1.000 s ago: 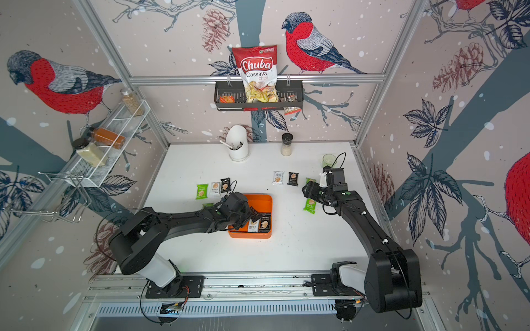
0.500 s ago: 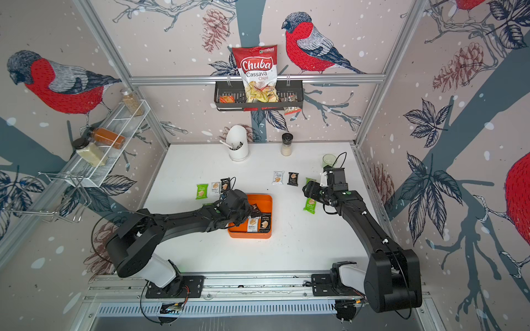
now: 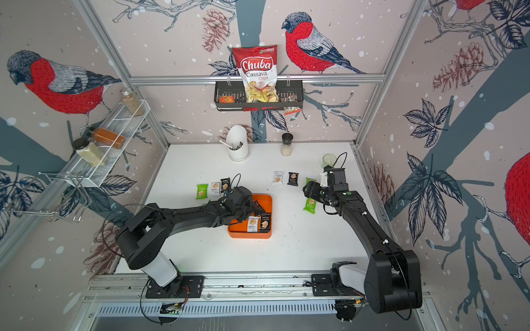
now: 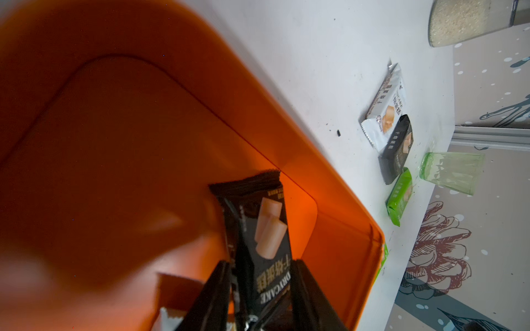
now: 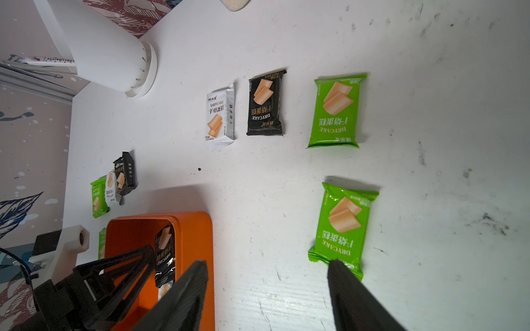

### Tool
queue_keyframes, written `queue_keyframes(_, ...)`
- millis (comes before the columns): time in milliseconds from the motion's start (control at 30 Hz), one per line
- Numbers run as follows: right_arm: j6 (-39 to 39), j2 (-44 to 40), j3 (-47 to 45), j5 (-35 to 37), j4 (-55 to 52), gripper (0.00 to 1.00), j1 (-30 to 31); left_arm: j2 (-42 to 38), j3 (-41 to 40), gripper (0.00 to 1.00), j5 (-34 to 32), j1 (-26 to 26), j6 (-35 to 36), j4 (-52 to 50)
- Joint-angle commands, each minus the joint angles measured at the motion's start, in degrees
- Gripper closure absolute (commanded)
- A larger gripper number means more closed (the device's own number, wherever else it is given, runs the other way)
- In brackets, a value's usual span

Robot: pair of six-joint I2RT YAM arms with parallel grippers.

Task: Take the cookies out of the storage box
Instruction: Pick up the cookie from the storage box.

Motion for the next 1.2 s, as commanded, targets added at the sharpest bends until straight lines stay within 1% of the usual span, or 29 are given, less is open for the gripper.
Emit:
queue_keyframes(0, -0.3, 0.0, -0.1, -0.2, 0.0, 0.28, 0.0, 1.7, 2.8, 0.6, -2.0, 0.3, 3.4, -3.1)
queue_keyframes(133, -0.4, 0.0, -0.1, -0.2, 0.1, 0.28, -0.1, 2.8, 6.8, 0.57, -3.3, 0.4, 7.0, -8.6)
queue_keyframes(167, -0.4, 0.1, -0.2, -0.2, 0.1, 0.28, -0.1, 2.8, 8.9, 0.54, -3.8, 0.4, 7.8, -10.7)
queue_keyframes(300, -0.4, 0.3, -0.3, -0.2, 0.4, 0.28, -0.2, 3.2, 12.3, 0.38, -3.6, 0.2, 9.9, -16.9)
queue_keyframes(400, -0.4, 0.4, -0.3, -0.4, 0.5, 0.28, -0.3, 3.7, 13.8, 0.33, -2.5, -0.5, 10.6, -19.1)
queue_keyframes(533, -0.4, 0.3, -0.6, -0.4, 0.8, 0.28, -0.4, 5.6, 16.8, 0.31, -3.2, -1.9, 10.8, -23.0)
queue_keyframes(700, -0.7, -0.3, -0.7, 0.1, 0.8, 0.28, -0.5, 7.2, 17.4, 0.3, -0.4, -2.2, 7.4, -21.4)
queue_keyframes(767, -0.6, -0.7, -0.8, 0.5, 0.9, 0.28, -0.6, 7.9, 18.4, 0.3, -0.1, -2.2, 6.5, -22.6)
queue_keyframes(967, -0.7, -2.1, -1.4, 1.0, 2.0, 0.28, -1.1, 10.6, 23.2, 0.29, -0.2, -2.1, 8.2, -29.7)
queue_keyframes(1167, -1.0, -3.7, -2.2, 2.0, 2.6, 0.28, -1.5, 12.2, 24.5, 0.29, 0.3, -2.1, 8.5, -33.3)
